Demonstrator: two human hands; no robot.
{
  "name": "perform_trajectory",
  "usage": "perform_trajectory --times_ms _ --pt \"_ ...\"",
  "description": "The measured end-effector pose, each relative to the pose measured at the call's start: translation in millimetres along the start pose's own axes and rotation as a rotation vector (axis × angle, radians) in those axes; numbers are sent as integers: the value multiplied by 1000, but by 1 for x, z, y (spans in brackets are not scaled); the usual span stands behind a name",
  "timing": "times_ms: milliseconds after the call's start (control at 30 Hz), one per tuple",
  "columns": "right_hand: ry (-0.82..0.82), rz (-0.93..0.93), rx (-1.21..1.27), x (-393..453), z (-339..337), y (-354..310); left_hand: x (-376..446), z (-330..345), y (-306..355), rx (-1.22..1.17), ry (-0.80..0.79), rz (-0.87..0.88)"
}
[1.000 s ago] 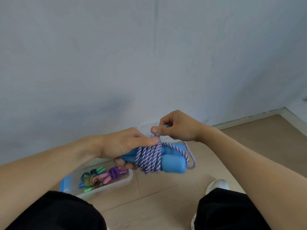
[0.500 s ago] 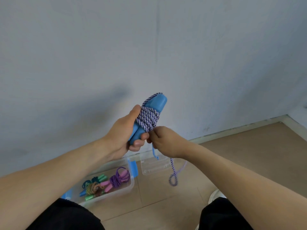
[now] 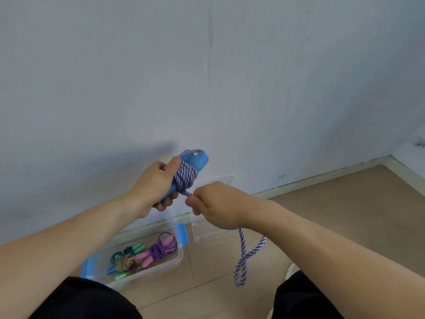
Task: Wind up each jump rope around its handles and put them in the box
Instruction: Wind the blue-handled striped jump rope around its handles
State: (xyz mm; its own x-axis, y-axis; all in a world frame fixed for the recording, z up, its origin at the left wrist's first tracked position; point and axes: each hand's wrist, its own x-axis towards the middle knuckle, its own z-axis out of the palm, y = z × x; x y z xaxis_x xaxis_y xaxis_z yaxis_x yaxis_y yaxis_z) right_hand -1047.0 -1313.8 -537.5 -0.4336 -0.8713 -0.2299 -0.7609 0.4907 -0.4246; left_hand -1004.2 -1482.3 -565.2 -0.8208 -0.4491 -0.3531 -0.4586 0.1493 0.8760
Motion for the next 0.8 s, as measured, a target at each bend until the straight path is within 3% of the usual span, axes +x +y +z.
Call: perform_trajectory --times_ms 100,267,433,600,733,800 --pt "6 -30 -18 -2 -1 0 -6 4 -7 395 -126 41" --pt "57 -59 64 -4 -14 17 -21 16 -7 608 -455 13" --pt "80 51 372 -6 -25 38 -28 15 1 484 -625 33" --pt "108 14 599 -3 -24 53 -32 6 13 343 -861 8" --pt "105 -14 823 -3 -27 60 -34 3 16 160 -884 41" --pt "1 -9 927 -5 -27 68 -34 5 13 85 -906 78"
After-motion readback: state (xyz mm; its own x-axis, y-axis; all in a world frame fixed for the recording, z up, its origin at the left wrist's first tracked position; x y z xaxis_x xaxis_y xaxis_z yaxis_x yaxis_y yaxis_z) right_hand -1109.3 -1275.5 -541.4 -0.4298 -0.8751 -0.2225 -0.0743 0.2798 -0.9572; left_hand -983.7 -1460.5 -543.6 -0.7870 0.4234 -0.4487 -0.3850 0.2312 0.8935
